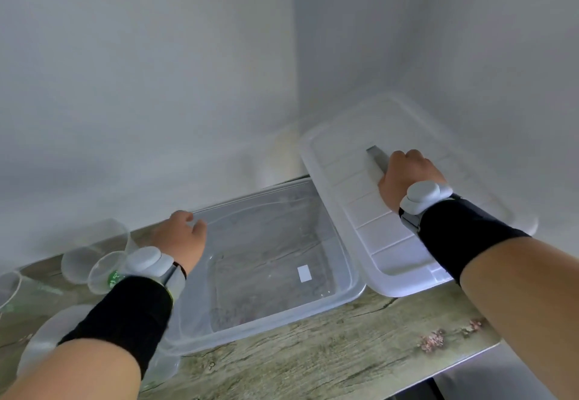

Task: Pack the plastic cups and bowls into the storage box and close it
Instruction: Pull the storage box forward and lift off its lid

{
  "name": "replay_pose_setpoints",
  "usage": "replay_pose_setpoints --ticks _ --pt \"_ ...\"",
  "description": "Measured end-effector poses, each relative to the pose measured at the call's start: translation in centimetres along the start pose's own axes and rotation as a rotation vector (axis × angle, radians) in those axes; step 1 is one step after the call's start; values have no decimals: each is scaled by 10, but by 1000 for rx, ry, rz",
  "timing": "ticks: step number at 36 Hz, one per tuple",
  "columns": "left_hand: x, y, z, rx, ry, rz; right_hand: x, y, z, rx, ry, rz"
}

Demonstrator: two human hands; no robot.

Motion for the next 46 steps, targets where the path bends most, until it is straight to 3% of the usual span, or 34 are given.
replay_pose_setpoints --ticks 9,15,20,28,38,46 --pt "23 4 -144 272 154 -34 34 -34 -18 5 70 79" --pt "36 -12 -191 316 169 -11 34 -66 -30 -7 122 120" --pt "44 -19 -216 327 197 3 37 -79 -32 -49 185 120" --pt "57 -26 -248 375 249 21 113 -75 -17 -64 127 304" --pt "89 -44 -275 393 268 30 216 -83 -24 45 22 508" --pt "98 -47 -270 371 264 42 243 -79 -44 92 -28 524"
Point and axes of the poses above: each hand's wrist, its own y-axis away from the middle knuckle, its own x-axis out of the palm, z = x × y, the point moved 8 cm from there along -y, towards the middle knuckle, and after that the axes turned 6 degrees about x, right-handed, at the moved point
